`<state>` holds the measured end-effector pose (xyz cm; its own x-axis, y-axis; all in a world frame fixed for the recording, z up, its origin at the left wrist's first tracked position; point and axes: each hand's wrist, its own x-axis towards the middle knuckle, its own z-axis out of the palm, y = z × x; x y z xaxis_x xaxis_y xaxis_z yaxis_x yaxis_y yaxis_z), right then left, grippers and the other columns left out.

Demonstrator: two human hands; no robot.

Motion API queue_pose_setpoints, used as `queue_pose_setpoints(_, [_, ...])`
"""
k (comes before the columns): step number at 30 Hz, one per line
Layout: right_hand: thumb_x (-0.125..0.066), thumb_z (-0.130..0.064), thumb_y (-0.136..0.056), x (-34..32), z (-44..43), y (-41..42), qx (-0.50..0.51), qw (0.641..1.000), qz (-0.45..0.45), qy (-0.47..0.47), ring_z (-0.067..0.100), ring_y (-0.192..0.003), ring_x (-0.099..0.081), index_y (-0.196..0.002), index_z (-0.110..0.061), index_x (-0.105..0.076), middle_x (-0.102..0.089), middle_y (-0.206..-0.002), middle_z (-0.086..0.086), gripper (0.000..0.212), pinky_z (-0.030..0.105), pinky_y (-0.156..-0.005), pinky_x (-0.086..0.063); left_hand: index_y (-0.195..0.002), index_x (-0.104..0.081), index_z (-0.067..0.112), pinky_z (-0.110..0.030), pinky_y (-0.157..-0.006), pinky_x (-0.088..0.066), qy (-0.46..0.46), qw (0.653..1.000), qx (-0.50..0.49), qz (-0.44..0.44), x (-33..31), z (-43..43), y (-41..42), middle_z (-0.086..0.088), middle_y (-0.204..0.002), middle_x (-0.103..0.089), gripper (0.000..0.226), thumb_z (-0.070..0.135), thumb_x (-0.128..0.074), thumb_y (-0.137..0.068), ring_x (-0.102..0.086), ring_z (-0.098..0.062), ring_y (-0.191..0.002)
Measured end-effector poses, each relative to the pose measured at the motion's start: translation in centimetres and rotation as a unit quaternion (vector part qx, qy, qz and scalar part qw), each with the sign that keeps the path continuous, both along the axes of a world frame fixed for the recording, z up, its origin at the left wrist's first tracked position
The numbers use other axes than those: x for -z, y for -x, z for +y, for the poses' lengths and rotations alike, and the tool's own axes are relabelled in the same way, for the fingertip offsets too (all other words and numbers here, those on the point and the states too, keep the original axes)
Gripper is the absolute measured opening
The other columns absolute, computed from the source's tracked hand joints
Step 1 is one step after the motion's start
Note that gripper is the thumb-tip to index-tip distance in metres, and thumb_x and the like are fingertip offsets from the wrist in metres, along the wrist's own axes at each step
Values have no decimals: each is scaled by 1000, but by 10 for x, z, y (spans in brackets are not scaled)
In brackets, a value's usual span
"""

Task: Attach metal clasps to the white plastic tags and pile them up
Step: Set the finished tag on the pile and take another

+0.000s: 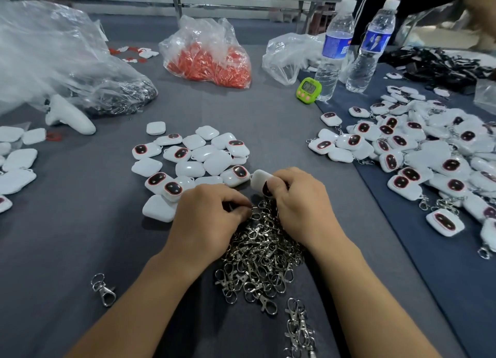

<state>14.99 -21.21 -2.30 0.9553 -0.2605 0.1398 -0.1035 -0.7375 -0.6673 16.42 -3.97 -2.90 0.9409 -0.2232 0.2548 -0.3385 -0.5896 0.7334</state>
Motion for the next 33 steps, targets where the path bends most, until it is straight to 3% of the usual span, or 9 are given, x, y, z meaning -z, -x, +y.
queue_pose_setpoints(4, [-55, -32, -90, -5, -5, 5, 38, 986, -27, -160, 3, -49, -48, -78, -18, -70, -56, -52, -14, 24, 20, -49, -35, -88, -81, 39, -8, -68, -48, -7, 1000, -5, 16, 0, -1, 0, 25, -78, -73, 14, 28, -84, -78, -65, 8, -74])
queue_pose_setpoints(8, [-53, -22, -92, -10, -5, 5, 75, 929, -69, -355, 26, -70, -73, -74, -19, -75, -76, -72, 8, 29, 39, -69, -52, -98, -78, 48, -10, -69, -45, -42, 999, 4, 14, -1, -3, 1, 25, -85, -72, 21, 33, -76, -83, -63, 3, -81])
queue_pose_setpoints(12, [-48, -6, -101, -16, -4, 7, 64, 852, -100, -510, 18, -59, -69, -78, -12, -72, -77, -77, 13, 34, 24, -56, -52, -84, -79, 45, -23, -72, -51, -45, 999, -2, 11, -3, -3, 2, 25, -82, -72, 14, 31, -79, -82, -63, 1, -77])
queue_pose_setpoints(17, [-55, 1, -96, -20, -10, 8, 57, 755, -70, -649, 17, -67, -73, -89, -3, -68, -76, -86, 16, 15, 24, -63, -60, -89, -81, 35, -7, -71, -49, 43, 999, -23, 19, -2, -1, -1, 33, -78, -70, 16, 22, -83, -81, -66, 11, -76])
queue_pose_setpoints(19, [-61, 13, -88, -18, -10, 9, 32, 773, -59, -631, 17, -70, -72, -88, -6, -66, -73, -89, 15, 19, 23, -65, -60, -92, -81, 34, -5, -71, -48, 103, 994, -24, 36, -4, -1, -2, 30, -81, -72, 17, 20, -81, -83, -67, 10, -78])
queue_pose_setpoints(23, [-72, 20, -71, -16, -2, 14, -22, 867, -54, -495, 18, -63, -62, -75, -15, -59, -72, -81, 11, 37, 26, -58, -54, -82, -82, 29, -18, -70, -56, 282, 945, 12, 167, -11, -8, -2, 3, -82, -79, 24, 6, -77, -85, -70, -8, -73])
queue_pose_setpoints(26, [-76, 2, -69, -17, 8, 14, -50, 870, -29, -490, 19, -54, -57, -73, -15, -57, -65, -65, 9, 26, 26, -48, -48, -83, -83, 21, -34, -79, -59, 351, 910, 33, 219, -15, -8, -2, -16, -88, -77, 21, 3, -74, -85, -68, -20, -76])
queue_pose_setpoints(30, [-75, -1, -78, -15, 13, 14, -87, 874, -15, -478, 17, -51, -56, -82, -9, -69, -60, -61, 10, 10, 23, -43, -42, -87, -81, 14, -25, -73, -57, 328, 925, 56, 182, -17, -6, -1, -17, -87, -77, 16, 0, -73, -85, -67, -17, -75])
queue_pose_setpoints(33, [-74, 0, -76, -15, 12, 15, -83, 875, -17, -477, 15, -52, -54, -87, -8, -77, -61, -61, 9, 14, 22, -44, -41, -86, -81, 16, -21, -71, -57, 313, 933, 54, 169, -16, -8, -1, -13, -84, -78, 16, 1, -75, -84, -68, -14, -73])
